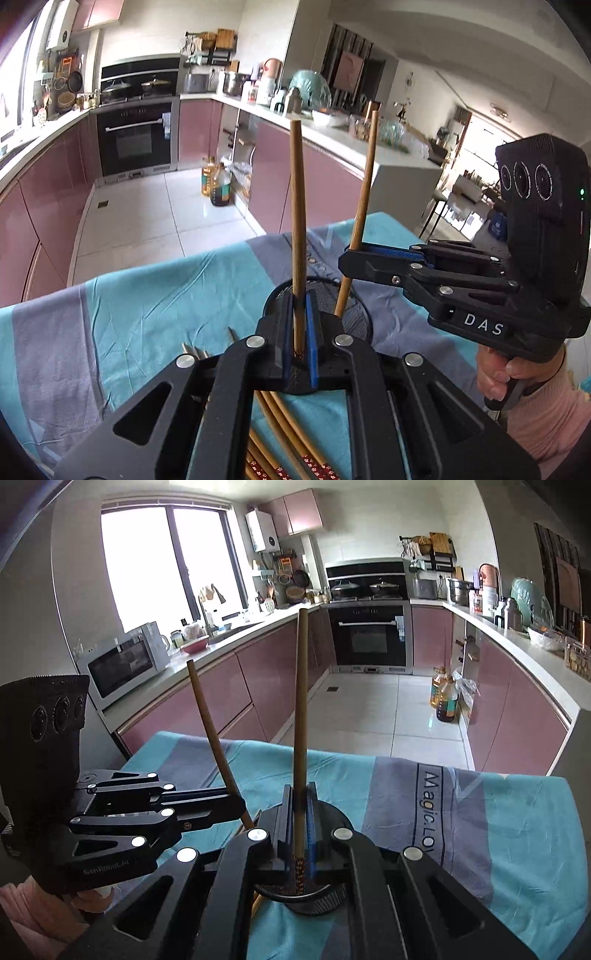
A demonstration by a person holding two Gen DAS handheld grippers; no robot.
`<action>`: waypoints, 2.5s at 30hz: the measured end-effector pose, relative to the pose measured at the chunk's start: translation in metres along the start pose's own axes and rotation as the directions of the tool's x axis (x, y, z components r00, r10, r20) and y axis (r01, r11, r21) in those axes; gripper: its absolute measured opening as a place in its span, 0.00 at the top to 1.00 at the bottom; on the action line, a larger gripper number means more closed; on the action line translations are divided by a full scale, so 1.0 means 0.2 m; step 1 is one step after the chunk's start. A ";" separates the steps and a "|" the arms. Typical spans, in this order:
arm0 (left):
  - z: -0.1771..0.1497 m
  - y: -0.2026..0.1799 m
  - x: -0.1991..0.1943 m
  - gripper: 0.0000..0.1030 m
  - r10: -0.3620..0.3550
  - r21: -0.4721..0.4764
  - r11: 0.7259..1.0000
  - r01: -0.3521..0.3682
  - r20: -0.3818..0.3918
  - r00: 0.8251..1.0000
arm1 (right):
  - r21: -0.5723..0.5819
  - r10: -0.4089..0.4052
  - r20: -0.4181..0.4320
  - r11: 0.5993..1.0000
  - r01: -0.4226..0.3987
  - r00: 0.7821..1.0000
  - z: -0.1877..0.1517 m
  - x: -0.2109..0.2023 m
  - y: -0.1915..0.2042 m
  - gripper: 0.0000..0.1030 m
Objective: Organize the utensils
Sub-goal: 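Lower the left tool's chopstick into the mesh cup while the right tool inserts its own, then open and withdraw the left tool to the pile while the right tool does the same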
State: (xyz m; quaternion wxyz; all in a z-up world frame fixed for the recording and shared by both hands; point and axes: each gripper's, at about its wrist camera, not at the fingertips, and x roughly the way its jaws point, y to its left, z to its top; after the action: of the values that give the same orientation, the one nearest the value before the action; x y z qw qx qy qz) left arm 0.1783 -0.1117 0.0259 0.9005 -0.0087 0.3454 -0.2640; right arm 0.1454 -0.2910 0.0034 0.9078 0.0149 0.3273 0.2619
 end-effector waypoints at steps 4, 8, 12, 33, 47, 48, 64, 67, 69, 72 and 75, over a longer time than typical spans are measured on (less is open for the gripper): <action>0.00 0.01 0.08 0.93 0.009 0.003 1.000 -0.009 -0.013 1.000 | 0.016 -0.005 -0.051 1.000 0.005 0.999 -0.02 0.07 0.00 0.95; -0.01 0.05 0.13 0.92 0.011 0.009 1.000 -0.011 -0.024 1.000 | 0.040 -0.012 -0.061 0.999 0.014 0.998 -0.01 0.12 -0.01 0.94; -0.02 0.06 0.14 0.89 0.037 0.001 0.999 -0.037 -0.013 0.999 | 0.062 -0.013 -0.063 0.998 0.017 0.998 0.00 0.14 -0.01 0.92; -0.42 0.35 -0.25 0.53 0.216 -0.083 0.974 -0.211 0.058 0.975 | -0.036 0.091 0.010 0.995 -0.090 0.996 -0.27 -0.22 0.22 0.71; -0.79 0.40 0.04 0.57 0.206 -0.094 0.970 -0.223 -0.157 0.966 | 0.011 0.038 -0.232 0.999 -0.037 0.972 -0.60 0.19 0.34 0.73; -0.79 0.40 0.05 0.58 0.206 -0.095 0.970 -0.223 -0.163 0.965 | 0.018 0.035 -0.238 0.999 -0.032 0.971 -0.61 0.20 0.33 0.74; -0.81 0.40 0.13 0.63 0.222 -0.091 0.966 -0.243 -0.200 0.954 | 0.051 0.002 -0.246 0.999 0.011 0.969 -0.61 0.24 0.30 0.80; -0.80 0.39 0.14 0.64 0.230 -0.084 0.964 -0.251 -0.204 0.952 | 0.045 -0.008 -0.249 0.999 0.020 0.969 -0.61 0.25 0.30 0.81; -0.79 0.39 0.16 0.65 0.235 -0.077 0.964 -0.256 -0.209 0.949 | 0.039 -0.015 -0.248 0.999 0.025 0.969 -0.60 0.26 0.31 0.82; -0.78 0.39 0.18 0.66 0.244 -0.066 0.963 -0.263 -0.214 0.946 | 0.037 -0.019 -0.246 0.999 0.029 0.969 -0.59 0.29 0.31 0.84; -0.76 0.40 0.20 0.69 0.245 -0.067 0.962 -0.265 -0.215 0.945 | 0.043 -0.019 -0.244 0.999 0.031 0.970 -0.58 0.32 0.31 0.87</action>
State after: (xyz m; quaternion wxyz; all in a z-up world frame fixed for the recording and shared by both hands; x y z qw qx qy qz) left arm 0.1449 -0.0362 -0.1310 0.8854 0.0203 0.4464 -0.1280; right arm 0.0878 -0.2229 -0.1115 0.8634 -0.0005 0.4422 0.2427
